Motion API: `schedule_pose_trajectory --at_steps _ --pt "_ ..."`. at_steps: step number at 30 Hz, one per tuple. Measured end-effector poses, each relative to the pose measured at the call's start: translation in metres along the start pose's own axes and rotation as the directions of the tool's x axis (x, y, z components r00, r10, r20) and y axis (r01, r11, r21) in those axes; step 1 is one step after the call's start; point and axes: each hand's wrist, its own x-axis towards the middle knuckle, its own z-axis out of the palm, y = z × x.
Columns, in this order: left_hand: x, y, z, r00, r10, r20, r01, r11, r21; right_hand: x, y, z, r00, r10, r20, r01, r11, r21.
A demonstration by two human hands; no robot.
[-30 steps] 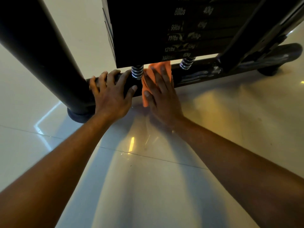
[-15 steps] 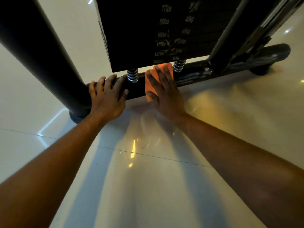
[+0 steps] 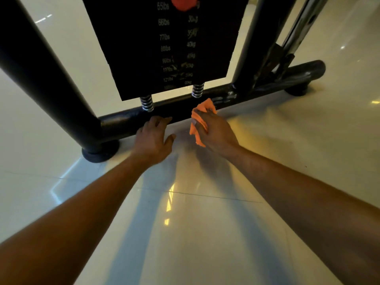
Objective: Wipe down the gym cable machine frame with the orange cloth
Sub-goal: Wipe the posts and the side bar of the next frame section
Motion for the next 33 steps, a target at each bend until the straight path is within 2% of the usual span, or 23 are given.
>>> schedule_pose_trajectory --at_steps 3,6,10,16,20,24,27,29,31,33 --pt "0.013 0.033 0.002 0.997 0.063 0.048 -0.059 0.995 -0.083 -0.012 0.011 -0.020 0.999 0.042 -0.016 -0.042 0.999 0.000" --pt "0.031 0.050 0.009 0.997 0.058 0.056 -0.051 0.992 -0.114 -0.015 0.023 -0.035 0.998 0.045 -0.049 -0.045 0.999 0.006" --pt "0.051 0.047 0.018 0.999 0.043 -0.019 -0.045 0.995 -0.092 0.000 0.037 -0.038 0.996 0.054 -0.073 -0.056 0.998 -0.029" --pt "0.088 0.018 0.023 0.985 0.117 -0.129 -0.117 0.993 0.003 0.041 0.050 0.000 0.989 0.042 -0.139 -0.052 0.996 -0.068" --pt "0.119 0.002 0.022 0.993 0.083 -0.087 -0.082 0.997 0.012 0.061 0.038 0.044 0.976 0.105 -0.193 -0.116 0.992 -0.049" --pt "0.136 0.006 0.033 0.996 0.029 -0.086 -0.026 0.999 0.031 0.060 0.057 0.069 0.971 0.015 -0.240 -0.073 0.969 -0.237" --pt "0.132 0.008 0.040 0.988 0.072 -0.136 -0.059 0.994 0.094 0.065 0.098 0.056 0.967 -0.083 -0.241 -0.026 0.909 -0.416" --pt "0.131 0.005 0.043 0.985 0.104 -0.135 -0.085 0.986 0.141 0.069 0.117 0.046 0.946 0.003 -0.324 -0.132 0.917 -0.377" --pt "0.132 0.006 0.045 0.988 0.096 -0.124 -0.074 0.983 0.170 0.068 0.102 0.057 0.898 0.114 -0.424 -0.244 0.933 -0.265" --pt "0.133 0.010 0.046 0.990 0.065 -0.129 -0.041 0.982 0.184 0.062 0.072 0.078 0.917 0.085 -0.389 -0.181 0.959 -0.218"
